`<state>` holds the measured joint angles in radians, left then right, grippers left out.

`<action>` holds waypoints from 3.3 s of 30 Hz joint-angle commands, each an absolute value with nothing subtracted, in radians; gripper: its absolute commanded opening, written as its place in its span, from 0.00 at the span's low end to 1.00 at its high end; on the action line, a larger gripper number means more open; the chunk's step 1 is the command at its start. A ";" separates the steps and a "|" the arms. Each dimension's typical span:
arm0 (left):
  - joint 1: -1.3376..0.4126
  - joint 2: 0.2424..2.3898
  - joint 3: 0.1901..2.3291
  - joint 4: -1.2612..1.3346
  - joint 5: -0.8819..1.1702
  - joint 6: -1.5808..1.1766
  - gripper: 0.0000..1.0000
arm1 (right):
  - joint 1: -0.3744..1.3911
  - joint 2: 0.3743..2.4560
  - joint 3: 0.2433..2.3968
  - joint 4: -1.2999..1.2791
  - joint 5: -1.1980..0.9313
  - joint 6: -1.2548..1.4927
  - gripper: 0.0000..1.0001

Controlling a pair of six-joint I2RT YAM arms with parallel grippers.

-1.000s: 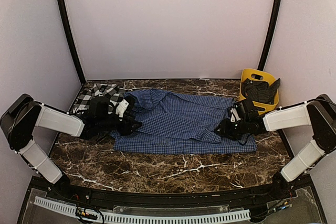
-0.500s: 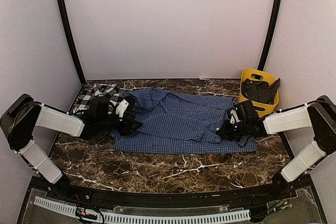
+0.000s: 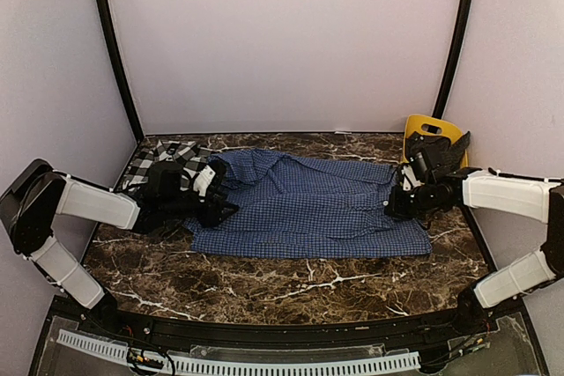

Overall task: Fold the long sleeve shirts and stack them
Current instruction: Fold the sleeve of the 1/3-folded shirt, then smooth out the sleeve of the 1/3-folded shirt.

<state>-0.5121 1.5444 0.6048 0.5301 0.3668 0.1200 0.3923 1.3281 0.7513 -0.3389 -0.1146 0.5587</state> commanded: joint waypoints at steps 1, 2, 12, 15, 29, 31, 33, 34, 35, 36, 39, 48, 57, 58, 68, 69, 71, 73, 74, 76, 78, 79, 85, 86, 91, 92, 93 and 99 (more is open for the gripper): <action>-0.506 1.507 0.588 0.550 0.419 0.121 0.57 | 0.382 1.334 0.759 -0.465 -0.122 0.488 0.00; -0.505 1.507 0.589 0.551 0.419 0.119 0.57 | 0.383 1.342 0.757 -0.466 -0.130 0.487 0.00; -0.507 1.523 0.590 0.522 0.389 0.116 0.57 | 0.381 1.355 0.754 -0.437 -0.192 0.512 0.02; -0.508 1.520 0.585 0.490 0.371 0.108 0.57 | 0.381 1.347 0.755 -0.396 -0.261 0.541 0.01; -0.532 1.565 0.568 0.438 0.303 -0.030 0.62 | 0.380 1.167 0.794 -0.304 -0.525 0.751 0.00; -0.534 1.563 0.570 0.438 0.285 -0.029 0.62 | 0.380 1.159 0.809 -0.328 -0.531 0.756 0.00; -0.533 1.566 0.578 0.428 0.277 -0.016 0.59 | 0.380 1.150 0.818 -0.348 -0.540 0.759 0.00; -0.532 1.570 0.588 0.417 0.272 -0.012 0.58 | 0.380 1.144 0.821 -0.355 -0.543 0.763 0.00; -0.533 1.581 0.594 0.409 0.261 -0.008 0.55 | 0.380 1.135 0.823 -0.363 -0.543 0.769 0.00; -0.534 1.586 0.606 0.392 0.255 -0.007 0.53 | 0.380 1.128 0.827 -0.374 -0.539 0.766 0.00; -0.532 1.609 0.625 0.365 0.246 0.007 0.51 | 0.380 1.112 0.853 -0.452 -0.495 0.741 0.00; -0.532 1.647 0.670 0.329 0.226 0.021 0.52 | 0.375 1.126 0.855 -0.629 -0.338 0.634 0.00; -0.532 1.637 0.674 0.326 0.248 0.032 0.56 | 0.370 1.269 0.785 -0.621 -0.096 0.511 0.10; -0.532 1.627 0.674 0.326 0.260 0.033 0.57 | 0.370 1.288 0.789 -0.619 -0.077 0.500 0.14; -0.532 1.538 0.672 0.457 0.384 -0.025 0.67 | 0.455 1.307 0.914 -0.586 0.020 0.460 0.50; -0.532 1.540 0.677 0.462 0.393 -0.033 0.68 | 0.473 1.312 0.920 -0.563 0.011 0.457 0.51; -0.533 1.550 0.693 0.483 0.409 -0.054 0.69 | 0.507 1.330 0.925 -0.501 -0.031 0.440 0.51; -0.534 1.585 0.717 0.501 0.424 -0.084 0.69 | 0.531 1.358 0.922 -0.429 -0.083 0.429 0.49; -0.534 1.596 0.741 0.509 0.429 -0.113 0.69 | 0.542 1.372 0.915 -0.387 -0.110 0.426 0.48; -0.538 1.631 0.773 0.527 0.457 -0.161 0.69 | 0.557 1.407 0.907 -0.322 -0.148 0.425 0.46; -0.549 1.665 0.794 0.562 0.487 -0.203 0.68 | 0.564 1.446 0.900 -0.279 -0.174 0.419 0.46; -0.560 1.685 0.800 0.576 0.508 -0.229 0.67 | 0.564 1.474 0.896 -0.265 -0.176 0.419 0.45; -0.623 1.816 0.872 0.633 0.536 -0.303 0.63 | 0.565 1.583 0.847 -0.227 -0.164 0.414 0.44; -0.629 1.832 0.883 0.638 0.530 -0.311 0.62 | 0.563 1.598 0.838 -0.229 -0.157 0.414 0.44; -0.640 1.918 0.903 0.615 0.440 -0.349 0.55 | 0.564 1.639 0.791 -0.249 -0.102 0.418 0.43; -0.640 1.927 0.904 0.603 0.407 -0.344 0.54 | 0.563 1.641 0.782 -0.259 -0.078 0.419 0.43; -0.641 1.932 0.906 0.578 0.393 -0.331 0.53 | 0.564 1.643 0.773 -0.267 -0.053 0.419 0.43; -0.643 1.949 0.897 0.486 0.300 -0.285 0.52 | 0.566 1.622 0.738 -0.308 0.066 0.402 0.43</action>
